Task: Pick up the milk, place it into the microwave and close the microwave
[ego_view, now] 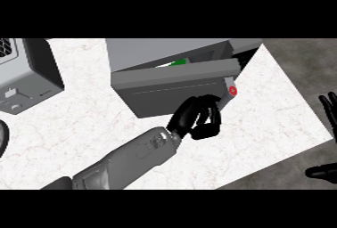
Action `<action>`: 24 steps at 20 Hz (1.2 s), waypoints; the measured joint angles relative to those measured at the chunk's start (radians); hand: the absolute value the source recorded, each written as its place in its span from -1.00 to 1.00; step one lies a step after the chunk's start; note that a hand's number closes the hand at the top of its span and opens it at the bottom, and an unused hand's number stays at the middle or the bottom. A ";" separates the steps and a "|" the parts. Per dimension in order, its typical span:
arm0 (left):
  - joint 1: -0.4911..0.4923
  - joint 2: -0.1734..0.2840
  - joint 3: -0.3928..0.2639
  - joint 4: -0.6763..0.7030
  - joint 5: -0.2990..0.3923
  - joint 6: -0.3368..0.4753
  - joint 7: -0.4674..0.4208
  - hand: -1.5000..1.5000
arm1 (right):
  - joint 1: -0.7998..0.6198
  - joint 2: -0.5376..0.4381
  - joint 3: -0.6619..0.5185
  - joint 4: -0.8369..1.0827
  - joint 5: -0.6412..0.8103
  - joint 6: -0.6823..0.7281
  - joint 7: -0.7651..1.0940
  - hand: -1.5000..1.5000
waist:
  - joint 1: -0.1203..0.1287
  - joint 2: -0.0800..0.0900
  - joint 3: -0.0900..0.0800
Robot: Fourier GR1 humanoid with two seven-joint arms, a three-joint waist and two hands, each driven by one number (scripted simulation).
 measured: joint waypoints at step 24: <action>-0.121 0.014 0.030 0.094 0.158 0.087 -0.016 1.00 | -0.153 -0.109 0.135 -0.171 -0.058 0.178 0.155 1.00 | -0.075 0.013 0.003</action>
